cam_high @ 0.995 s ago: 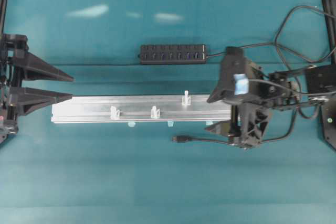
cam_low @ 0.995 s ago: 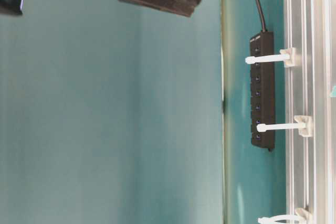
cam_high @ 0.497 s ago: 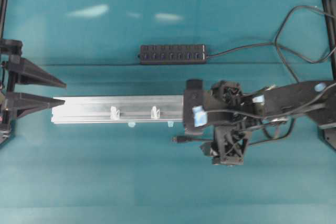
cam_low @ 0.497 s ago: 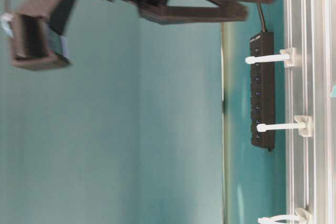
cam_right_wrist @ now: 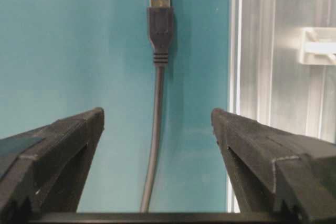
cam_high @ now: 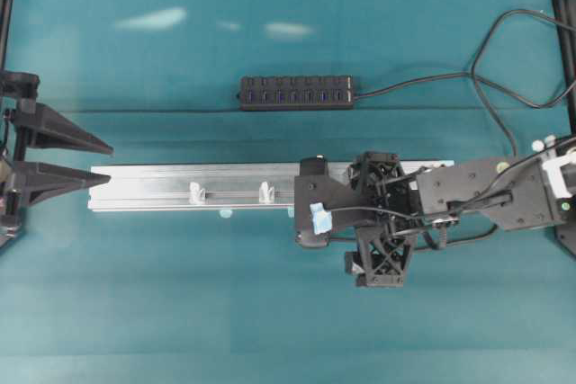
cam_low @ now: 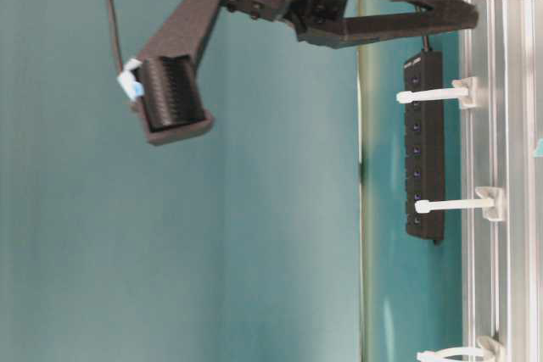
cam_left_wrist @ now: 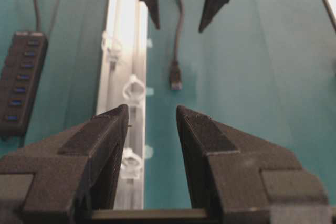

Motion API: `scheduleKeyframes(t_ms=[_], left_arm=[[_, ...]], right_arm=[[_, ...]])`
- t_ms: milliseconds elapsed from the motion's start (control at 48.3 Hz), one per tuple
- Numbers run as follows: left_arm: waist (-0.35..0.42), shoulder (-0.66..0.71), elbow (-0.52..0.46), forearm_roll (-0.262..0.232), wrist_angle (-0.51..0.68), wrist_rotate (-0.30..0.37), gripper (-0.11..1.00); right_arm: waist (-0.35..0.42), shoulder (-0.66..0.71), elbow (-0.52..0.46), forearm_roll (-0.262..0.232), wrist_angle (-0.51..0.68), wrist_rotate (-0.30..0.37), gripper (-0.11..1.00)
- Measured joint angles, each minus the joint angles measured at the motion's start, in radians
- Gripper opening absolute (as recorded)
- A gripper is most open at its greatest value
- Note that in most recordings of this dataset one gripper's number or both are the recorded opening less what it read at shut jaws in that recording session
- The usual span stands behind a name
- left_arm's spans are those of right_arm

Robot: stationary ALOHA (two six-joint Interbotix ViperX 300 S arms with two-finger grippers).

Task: Pass the USB cable through three rings with both arms.
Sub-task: 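Lower the right gripper and grasp the cable just behind the USB plug, then lift the plug with the right gripper and carry it leftward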

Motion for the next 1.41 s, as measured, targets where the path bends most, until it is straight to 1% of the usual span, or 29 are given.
scheduleKeyframes(t_ms=[269, 767, 1409], left_arm=[[0.0, 0.005, 0.003, -0.002, -0.002, 0.0, 0.43], [-0.002, 0.011, 0.003, 0.0, 0.0, 0.0, 0.43], [-0.002, 0.018, 0.003, 0.0, 0.0, -0.002, 0.43]], right_arm=[[0.0, 0.049, -0.006, -0.017, -0.005, -0.011, 0.61], [0.0, 0.137, -0.02, -0.018, -0.032, -0.014, 0.61], [0.0, 0.161, -0.038, -0.018, -0.032, -0.014, 0.61]])
